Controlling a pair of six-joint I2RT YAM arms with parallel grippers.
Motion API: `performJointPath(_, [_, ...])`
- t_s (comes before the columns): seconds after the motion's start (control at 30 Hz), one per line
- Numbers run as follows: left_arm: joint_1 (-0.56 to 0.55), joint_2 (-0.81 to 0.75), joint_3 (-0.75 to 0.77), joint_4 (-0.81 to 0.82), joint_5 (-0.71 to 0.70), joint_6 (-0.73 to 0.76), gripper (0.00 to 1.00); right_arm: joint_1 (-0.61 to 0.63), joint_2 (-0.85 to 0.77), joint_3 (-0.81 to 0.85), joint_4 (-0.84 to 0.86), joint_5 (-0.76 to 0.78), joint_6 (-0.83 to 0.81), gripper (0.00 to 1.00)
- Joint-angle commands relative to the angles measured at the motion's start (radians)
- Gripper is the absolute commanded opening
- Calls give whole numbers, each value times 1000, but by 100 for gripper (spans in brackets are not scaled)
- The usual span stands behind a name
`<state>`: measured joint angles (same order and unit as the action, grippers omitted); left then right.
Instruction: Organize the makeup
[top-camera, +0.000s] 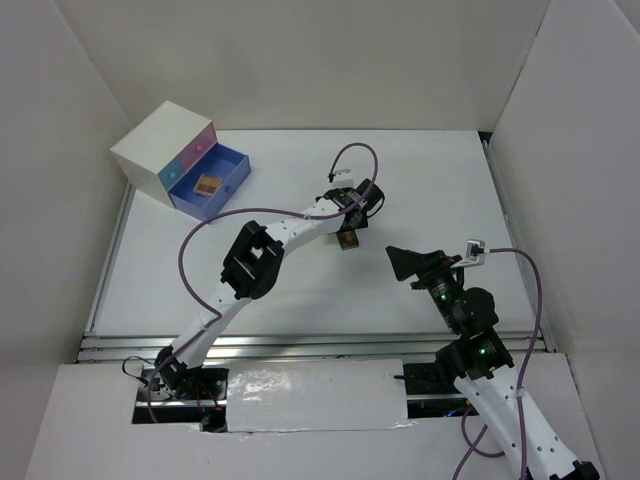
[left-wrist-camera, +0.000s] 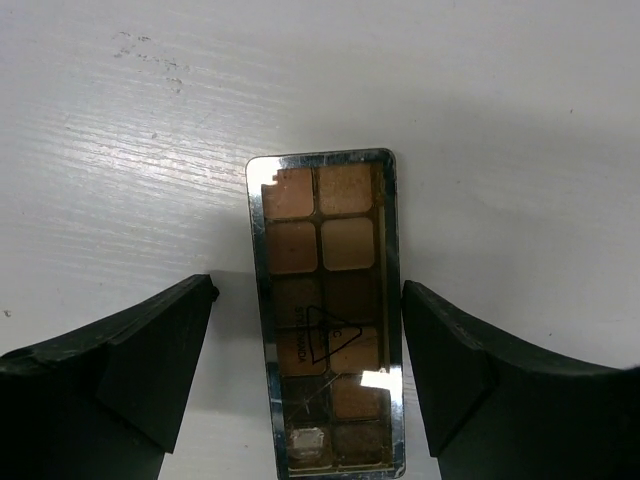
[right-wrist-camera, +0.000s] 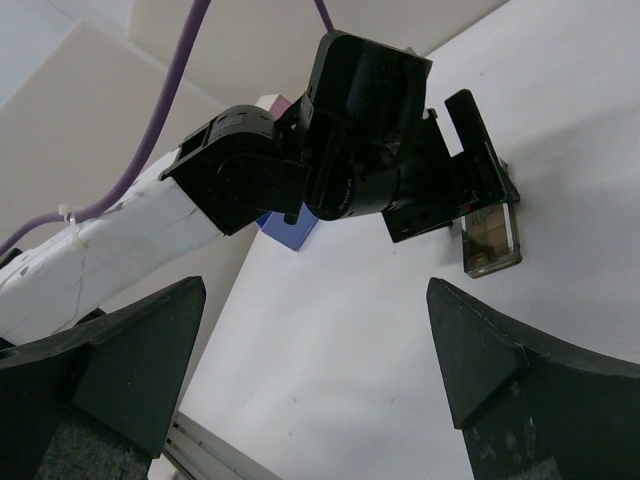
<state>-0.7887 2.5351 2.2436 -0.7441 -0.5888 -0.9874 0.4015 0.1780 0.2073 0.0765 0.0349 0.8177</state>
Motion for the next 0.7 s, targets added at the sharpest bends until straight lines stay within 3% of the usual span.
performJointPath(0.0, [-14, 76, -41, -80, 69, 72, 89, 2, -12, 27, -3, 13, -5, 100])
performJointPath(0.13, [-17, 65, -70, -78, 109, 82, 77, 0, -17, 29, -10, 23, -5, 100])
performJointPath(0.17, [-17, 47, -87, -68, 119, 87, 65, 2, -18, 29, -12, 28, -5, 100])
performJointPath(0.23, [-17, 30, -140, -41, 148, 93, 50, 3, -23, 29, -17, 34, -5, 100])
performJointPath(0.27, [-15, 7, -160, -31, 159, 96, 27, 2, -25, 29, -17, 34, -5, 100])
performJointPath(0.37, [-15, -65, -280, 6, 129, 154, 9, 2, -29, 27, -18, 39, -6, 100])
performJointPath(0.47, [-9, -215, -392, 167, 69, 315, 8, 2, -28, 23, -15, 42, -2, 100])
performJointPath(0.57, [12, -362, -547, 336, -67, 694, 7, 0, -18, 17, -3, 40, 1, 100])
performJointPath(0.67, [81, -471, -636, 526, -113, 957, 2, 2, -3, 15, 8, 36, 6, 100])
